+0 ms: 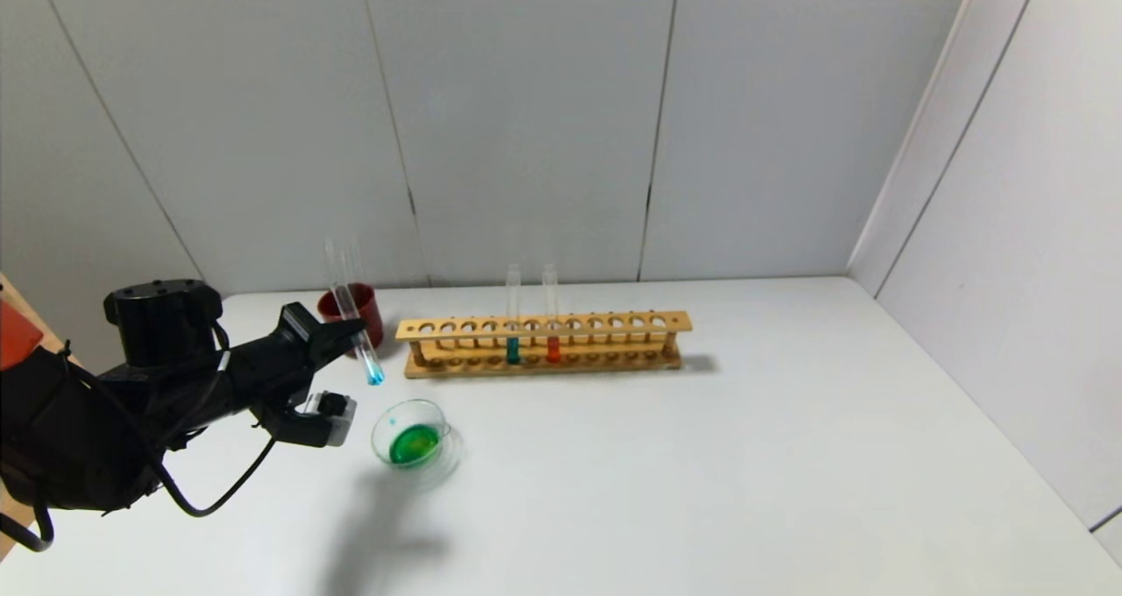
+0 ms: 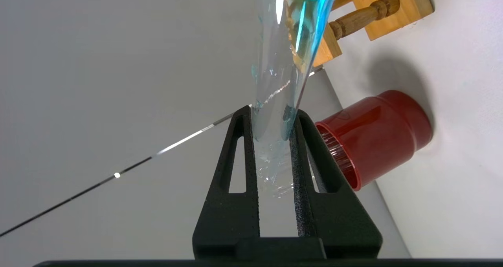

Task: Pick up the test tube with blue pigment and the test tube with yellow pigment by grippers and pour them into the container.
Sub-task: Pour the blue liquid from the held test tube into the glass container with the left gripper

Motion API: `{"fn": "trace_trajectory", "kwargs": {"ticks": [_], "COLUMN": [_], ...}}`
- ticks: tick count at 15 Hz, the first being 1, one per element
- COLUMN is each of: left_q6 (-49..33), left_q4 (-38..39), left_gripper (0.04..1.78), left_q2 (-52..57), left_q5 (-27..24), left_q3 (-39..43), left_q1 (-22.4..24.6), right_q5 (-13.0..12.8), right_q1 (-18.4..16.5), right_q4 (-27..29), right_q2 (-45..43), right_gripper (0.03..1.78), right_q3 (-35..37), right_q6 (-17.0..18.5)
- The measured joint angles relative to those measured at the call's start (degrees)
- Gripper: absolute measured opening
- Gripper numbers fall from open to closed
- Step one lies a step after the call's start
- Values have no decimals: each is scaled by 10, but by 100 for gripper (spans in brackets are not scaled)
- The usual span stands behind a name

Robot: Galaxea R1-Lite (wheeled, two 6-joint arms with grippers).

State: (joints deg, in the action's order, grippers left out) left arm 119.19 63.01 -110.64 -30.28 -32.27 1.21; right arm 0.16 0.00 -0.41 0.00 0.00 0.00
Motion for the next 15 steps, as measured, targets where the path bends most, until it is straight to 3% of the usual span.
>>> {"fn": "trace_trajectory", "kwargs": {"ticks": [15], "left_q6": [47], "left_q4": [45], "left_gripper": [30], "left_q2": [7], "left_q5": [6], "left_q3": [2], "left_q1": [1], "right_q5": [0], "right_q1": [0], "right_q4": [0], "right_q2": [0], "right_gripper": [175], "right_q3": [0], "right_q6": [0]}}
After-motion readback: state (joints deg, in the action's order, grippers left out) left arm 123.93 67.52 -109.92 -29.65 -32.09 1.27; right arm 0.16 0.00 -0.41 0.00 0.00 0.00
